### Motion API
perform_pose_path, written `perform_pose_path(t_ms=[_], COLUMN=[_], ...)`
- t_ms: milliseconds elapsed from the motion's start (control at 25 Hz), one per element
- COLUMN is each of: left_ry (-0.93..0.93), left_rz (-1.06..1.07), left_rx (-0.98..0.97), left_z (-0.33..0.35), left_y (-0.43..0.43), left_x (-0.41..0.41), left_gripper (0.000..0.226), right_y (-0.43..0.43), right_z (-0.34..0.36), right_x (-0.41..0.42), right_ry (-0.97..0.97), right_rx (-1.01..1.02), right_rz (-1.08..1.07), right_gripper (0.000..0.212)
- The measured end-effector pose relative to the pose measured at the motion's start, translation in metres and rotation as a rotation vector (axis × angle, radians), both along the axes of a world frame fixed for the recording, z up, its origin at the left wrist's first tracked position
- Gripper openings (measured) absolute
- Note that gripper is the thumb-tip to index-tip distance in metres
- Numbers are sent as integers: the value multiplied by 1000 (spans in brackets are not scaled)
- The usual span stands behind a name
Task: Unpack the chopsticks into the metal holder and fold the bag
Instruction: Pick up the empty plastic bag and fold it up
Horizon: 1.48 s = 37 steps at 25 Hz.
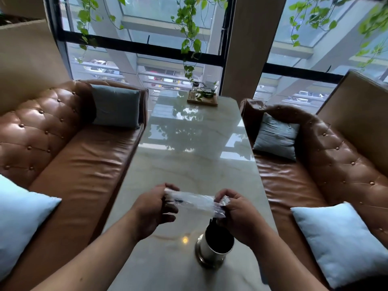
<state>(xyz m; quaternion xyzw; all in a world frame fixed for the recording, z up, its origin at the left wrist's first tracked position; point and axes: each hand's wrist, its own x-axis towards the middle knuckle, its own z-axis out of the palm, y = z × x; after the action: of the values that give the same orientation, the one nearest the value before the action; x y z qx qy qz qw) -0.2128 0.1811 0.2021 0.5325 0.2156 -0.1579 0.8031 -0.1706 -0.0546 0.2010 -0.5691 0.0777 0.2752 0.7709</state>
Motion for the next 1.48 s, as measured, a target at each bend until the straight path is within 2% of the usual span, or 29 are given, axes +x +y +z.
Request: perform_pose_path(t_ms=[120, 280, 400, 520, 600, 720, 880, 1040, 1120, 1200, 1280, 1360, 1480], left_ry=[-2, -78, -132, -173, -145, -92, -85, -106, -115, -136, -133, -121, -107], left_rz=[-62, -54, 11, 21, -6, -95, -120, 42, 101, 106, 82, -41, -210], left_rx=[-98, 77, 76, 58, 23, -56, -149, -16, 10, 68, 91, 167, 283], left_z=[3, -2, -1, -1, 2, 7, 15, 16, 15, 14, 14, 15, 19], left_y=[22, 26, 15, 3, -5, -24, -72, -135, -169, -198, -218, -224, -227], left_x=[-16, -25, -28, -34, -39, -50, -66, -84, -97, -110, -123, -137, -156], left_gripper=[25, 43, 57, 67, 68, 63, 32, 14, 13, 15, 11, 11, 21], right_y=[20, 17, 2, -11, -18, -34, -69, -128, -156, -183, -213, -233, -231], right_z=[9, 22, 24, 21, 24, 26, 26, 20, 13, 5, 1, -1, -1], right_x=[-19, -36, -43, -52, -58, -67, -80, -86, -96, -108, -118, -125, -138], right_ry=[-75, -11, 71, 34, 35, -4, -44, 56, 92, 88, 98, 152, 132], right_rx=[-62, -23, -40, -133, -118, -79, -12, 45, 17, 20, 104, 178, 107], right_rz=[-48, -75, -73, -86, -104, -122, -86, -109, -41, 50, 178, 355, 580], right_gripper=[41, 30, 28, 29, 24, 19, 21, 21, 8, 6, 19, 32, 33])
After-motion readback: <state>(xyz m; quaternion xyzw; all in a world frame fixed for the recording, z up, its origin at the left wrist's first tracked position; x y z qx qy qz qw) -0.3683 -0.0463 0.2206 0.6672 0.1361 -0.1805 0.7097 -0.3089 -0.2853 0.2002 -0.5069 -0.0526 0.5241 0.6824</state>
